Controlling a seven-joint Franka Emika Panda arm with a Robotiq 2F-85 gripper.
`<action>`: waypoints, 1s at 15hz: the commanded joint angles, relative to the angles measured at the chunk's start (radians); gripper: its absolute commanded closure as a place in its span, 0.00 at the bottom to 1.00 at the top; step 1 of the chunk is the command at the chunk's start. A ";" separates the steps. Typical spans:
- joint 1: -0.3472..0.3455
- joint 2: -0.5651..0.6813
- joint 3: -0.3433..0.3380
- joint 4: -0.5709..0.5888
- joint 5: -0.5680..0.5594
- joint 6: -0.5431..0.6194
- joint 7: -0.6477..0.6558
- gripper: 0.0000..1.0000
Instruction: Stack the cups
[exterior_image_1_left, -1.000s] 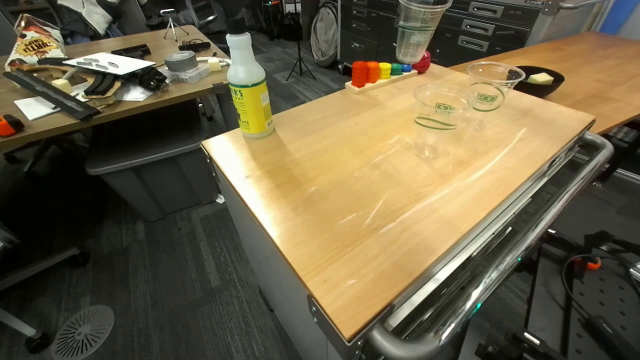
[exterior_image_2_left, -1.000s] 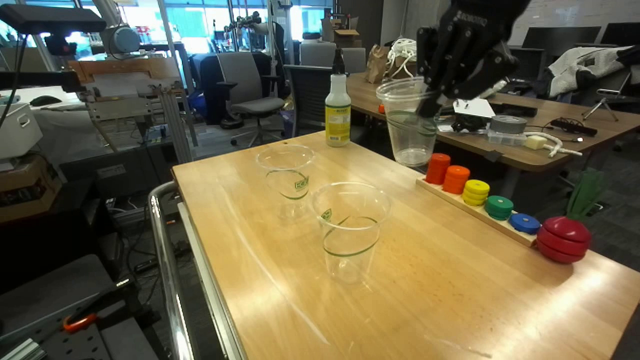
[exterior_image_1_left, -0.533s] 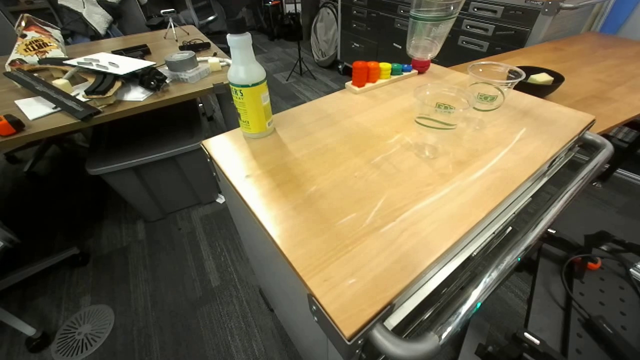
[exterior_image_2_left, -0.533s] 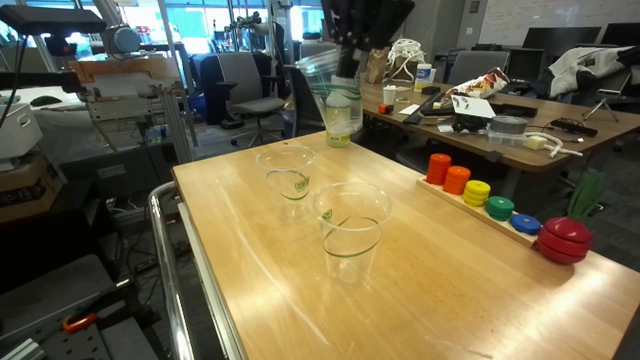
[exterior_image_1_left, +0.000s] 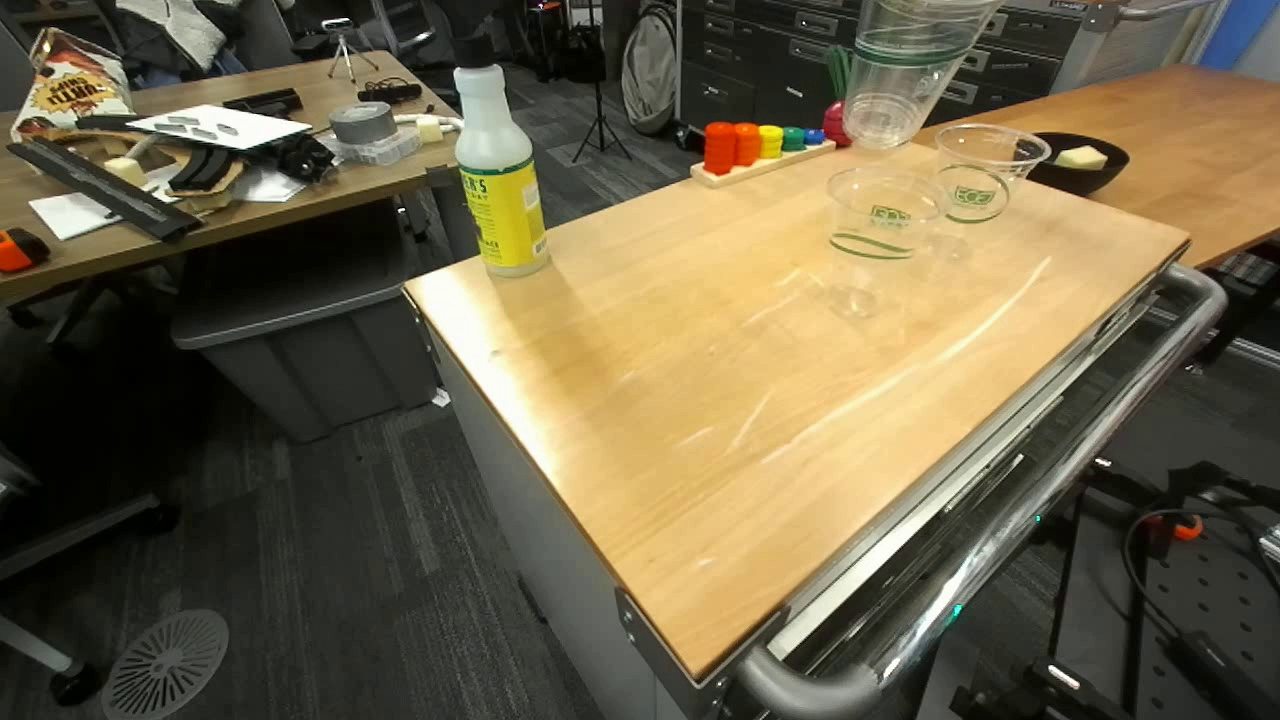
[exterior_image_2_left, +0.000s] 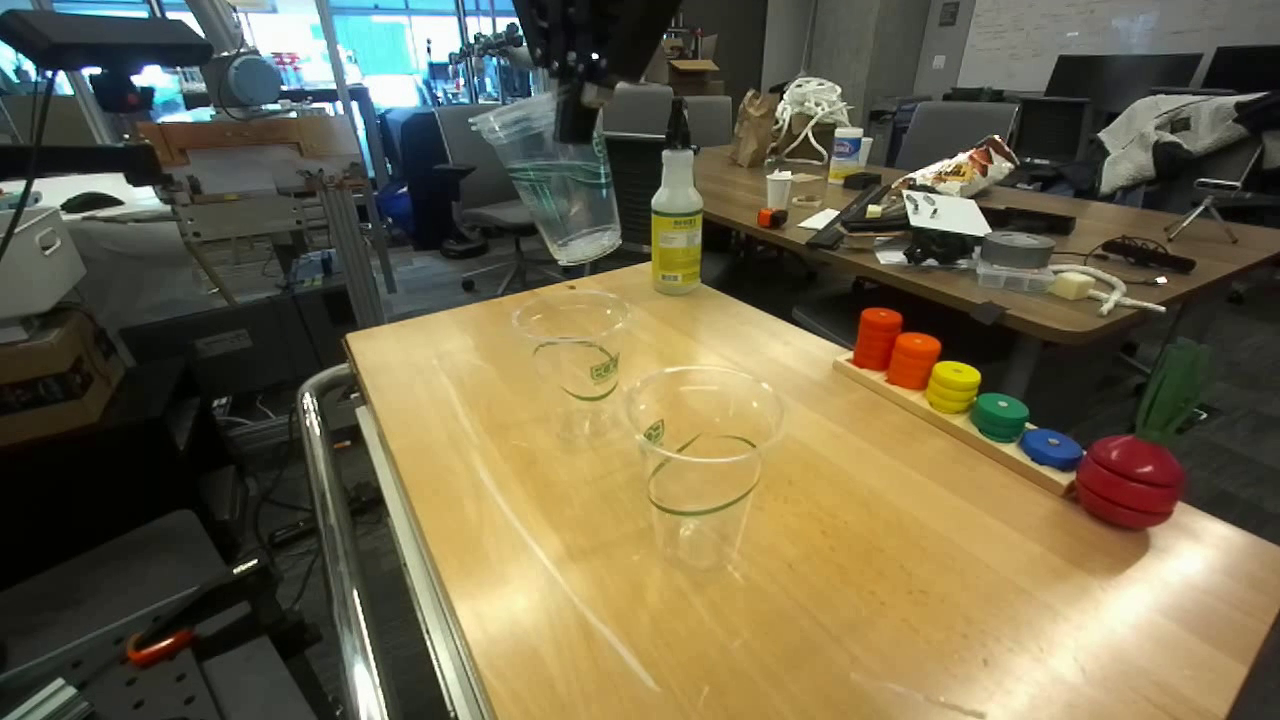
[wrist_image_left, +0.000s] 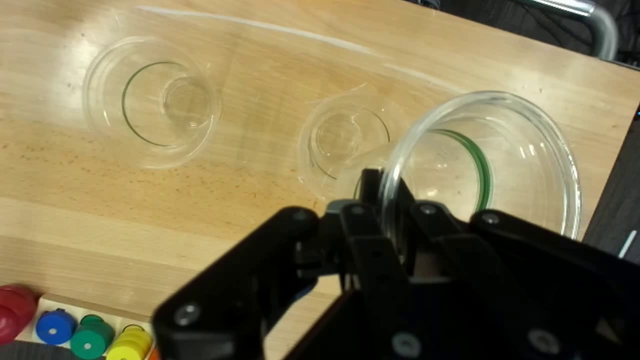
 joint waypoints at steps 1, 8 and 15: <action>0.015 -0.077 0.000 -0.078 -0.004 0.011 -0.020 0.98; 0.003 -0.021 -0.052 -0.068 0.047 0.012 -0.143 0.98; -0.011 0.084 -0.102 -0.025 0.148 -0.020 -0.304 0.98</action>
